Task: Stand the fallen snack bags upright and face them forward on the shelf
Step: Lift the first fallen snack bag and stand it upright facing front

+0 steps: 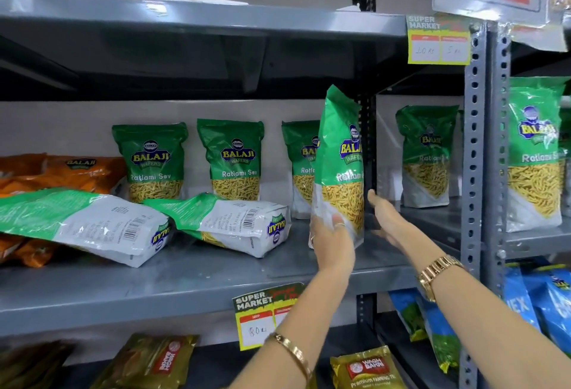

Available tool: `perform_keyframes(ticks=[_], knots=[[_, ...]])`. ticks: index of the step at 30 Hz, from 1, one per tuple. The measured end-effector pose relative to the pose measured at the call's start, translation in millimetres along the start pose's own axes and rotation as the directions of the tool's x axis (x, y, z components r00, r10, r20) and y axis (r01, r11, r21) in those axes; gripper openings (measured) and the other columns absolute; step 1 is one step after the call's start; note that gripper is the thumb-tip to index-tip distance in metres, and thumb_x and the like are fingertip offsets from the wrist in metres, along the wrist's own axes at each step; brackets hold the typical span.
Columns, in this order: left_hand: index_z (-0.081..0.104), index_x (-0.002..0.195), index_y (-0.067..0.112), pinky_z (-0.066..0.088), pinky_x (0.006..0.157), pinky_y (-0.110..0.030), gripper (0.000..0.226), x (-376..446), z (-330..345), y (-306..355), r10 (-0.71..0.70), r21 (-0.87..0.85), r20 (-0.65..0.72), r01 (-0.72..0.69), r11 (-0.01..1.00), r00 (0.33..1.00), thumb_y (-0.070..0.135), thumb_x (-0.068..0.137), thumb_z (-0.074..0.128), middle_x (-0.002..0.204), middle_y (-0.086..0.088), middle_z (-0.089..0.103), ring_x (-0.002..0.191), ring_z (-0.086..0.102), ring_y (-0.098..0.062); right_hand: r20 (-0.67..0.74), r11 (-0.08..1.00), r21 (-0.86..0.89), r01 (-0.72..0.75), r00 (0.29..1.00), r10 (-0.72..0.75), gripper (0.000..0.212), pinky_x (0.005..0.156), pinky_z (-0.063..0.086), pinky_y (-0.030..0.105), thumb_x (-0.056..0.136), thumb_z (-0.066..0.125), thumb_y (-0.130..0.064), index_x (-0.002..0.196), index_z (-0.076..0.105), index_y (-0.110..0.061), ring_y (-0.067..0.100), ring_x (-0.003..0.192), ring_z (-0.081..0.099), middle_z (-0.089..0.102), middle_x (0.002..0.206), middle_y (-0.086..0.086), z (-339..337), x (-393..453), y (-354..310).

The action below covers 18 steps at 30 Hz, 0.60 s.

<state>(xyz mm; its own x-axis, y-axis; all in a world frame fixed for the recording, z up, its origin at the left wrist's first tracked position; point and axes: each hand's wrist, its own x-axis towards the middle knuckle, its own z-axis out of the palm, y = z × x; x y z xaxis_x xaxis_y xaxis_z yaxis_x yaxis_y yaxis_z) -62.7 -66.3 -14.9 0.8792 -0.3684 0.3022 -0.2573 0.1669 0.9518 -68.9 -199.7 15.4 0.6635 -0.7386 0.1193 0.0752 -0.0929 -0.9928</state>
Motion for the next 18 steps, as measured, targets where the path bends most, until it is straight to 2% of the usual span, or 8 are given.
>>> perform_keyframes(ticks=[3, 5, 7, 9, 10, 12, 15, 18], knots=[[0.009, 0.148, 0.019, 0.02, 0.115, -0.036, 0.06, 12.1, -2.9, 3.0, -0.085, 0.056, 0.112, 0.079, 0.995, 0.99, 0.036, 0.096, 0.034, 0.157, -0.003, 0.019, 0.143, 0.019, -0.023, 0.171, 0.998, 0.01, -0.055, 0.984, 0.053, 0.055, 0.111, 0.03, 0.041, 0.097, 0.03, -0.046, 0.143, 0.033, -0.016, 0.025, 0.135, 0.037, 0.037, 0.15, 0.007, -1.3, 5.2, 8.5], [0.004, 0.148, 0.018, 0.023, 0.112, -0.037, 0.062, 25.2, -9.2, 3.7, -0.151, 0.131, 0.149, 0.132, 0.983, 0.977, 0.037, 0.096, 0.032, 0.157, -0.006, 0.017, 0.143, 0.02, -0.026, 0.201, 0.997, -0.04, -0.062, 0.977, 0.069, 0.056, 0.115, 0.018, 0.043, 0.096, 0.034, -0.045, 0.142, 0.034, -0.014, 0.028, 0.135, 0.037, 0.039, 0.149, 0.008, -5.2, 7.2, 12.9], [0.004, 0.148, 0.017, 0.022, 0.113, -0.041, 0.06, 39.0, -16.9, 2.7, -0.181, 0.248, 0.172, 0.136, 0.959, 0.968, 0.038, 0.097, 0.028, 0.157, -0.011, 0.015, 0.142, 0.02, -0.03, 0.203, 0.997, -0.069, -0.045, 0.977, 0.058, 0.051, 0.115, 0.014, 0.043, 0.095, 0.041, -0.041, 0.137, 0.041, -0.012, 0.028, 0.131, 0.04, 0.043, 0.146, 0.011, -8.9, 7.4, 15.9], [0.005, 0.148, 0.016, 0.02, 0.114, -0.044, 0.058, 52.5, -25.4, -1.5, -0.185, 0.392, 0.198, 0.095, 0.915, 0.963, 0.036, 0.098, 0.024, 0.157, -0.013, 0.014, 0.143, 0.019, -0.032, 0.173, 0.999, -0.054, -0.007, 0.985, 0.016, 0.044, 0.113, 0.021, 0.041, 0.096, 0.044, -0.032, 0.133, 0.041, -0.01, 0.027, 0.122, 0.045, 0.047, 0.142, 0.014, -10.0, 7.8, 18.6], [0.005, 0.148, 0.014, 0.02, 0.114, -0.044, 0.058, 59.0, -27.6, -4.6, -0.186, 0.455, 0.216, 0.069, 0.888, 0.959, 0.037, 0.098, 0.023, 0.157, -0.014, 0.015, 0.142, 0.019, -0.033, 0.149, 0.998, -0.056, 0.013, 0.989, -0.004, 0.043, 0.112, 0.025, 0.04, 0.096, 0.045, -0.03, 0.133, 0.038, -0.008, 0.027, 0.121, 0.046, 0.047, 0.141, 0.015, -10.4, 8.8, 19.6], [0.011, 0.146, 0.01, 0.025, 0.111, -0.042, 0.057, 65.8, -31.4, -10.5, -0.184, 0.55, 0.232, 0.027, 0.834, 0.955, 0.039, 0.097, 0.021, 0.155, -0.016, 0.022, 0.14, 0.024, -0.033, 0.131, 0.996, -0.085, 0.02, 0.991, -0.009, 0.046, 0.115, 0.022, 0.045, 0.095, 0.047, -0.031, 0.133, 0.034, -0.009, 0.031, 0.128, 0.042, 0.046, 0.141, 0.014, -9.7, 9.4, 21.8], [0.027, 0.139, 0.007, 0.032, 0.103, -0.038, 0.056, 69.2, -33.6, -15.5, -0.155, 0.608, 0.23, -0.018, 0.793, 0.961, 0.043, 0.096, 0.022, 0.148, -0.018, 0.035, 0.134, 0.035, -0.033, 0.144, 0.998, -0.059, 0.012, 0.99, -0.004, 0.051, 0.118, 0.015, 0.046, 0.092, 0.052, -0.031, 0.134, 0.032, -0.011, 0.028, 0.134, 0.035, 0.042, 0.144, 0.01, -12.7, 11.9, 24.6], [0.027, 0.139, 0.007, 0.032, 0.103, -0.037, 0.056, 70.2, -34.9, -16.0, -0.158, 0.629, 0.243, -0.031, 0.777, 0.957, 0.043, 0.096, 0.023, 0.148, -0.017, 0.035, 0.134, 0.035, -0.032, 0.154, 0.999, -0.026, 0.024, 0.988, -0.02, 0.054, 0.118, 0.016, 0.042, 0.091, 0.055, -0.03, 0.135, 0.031, -0.01, 0.027, 0.134, 0.035, 0.043, 0.144, 0.011, -14.9, 12.8, 26.6]])
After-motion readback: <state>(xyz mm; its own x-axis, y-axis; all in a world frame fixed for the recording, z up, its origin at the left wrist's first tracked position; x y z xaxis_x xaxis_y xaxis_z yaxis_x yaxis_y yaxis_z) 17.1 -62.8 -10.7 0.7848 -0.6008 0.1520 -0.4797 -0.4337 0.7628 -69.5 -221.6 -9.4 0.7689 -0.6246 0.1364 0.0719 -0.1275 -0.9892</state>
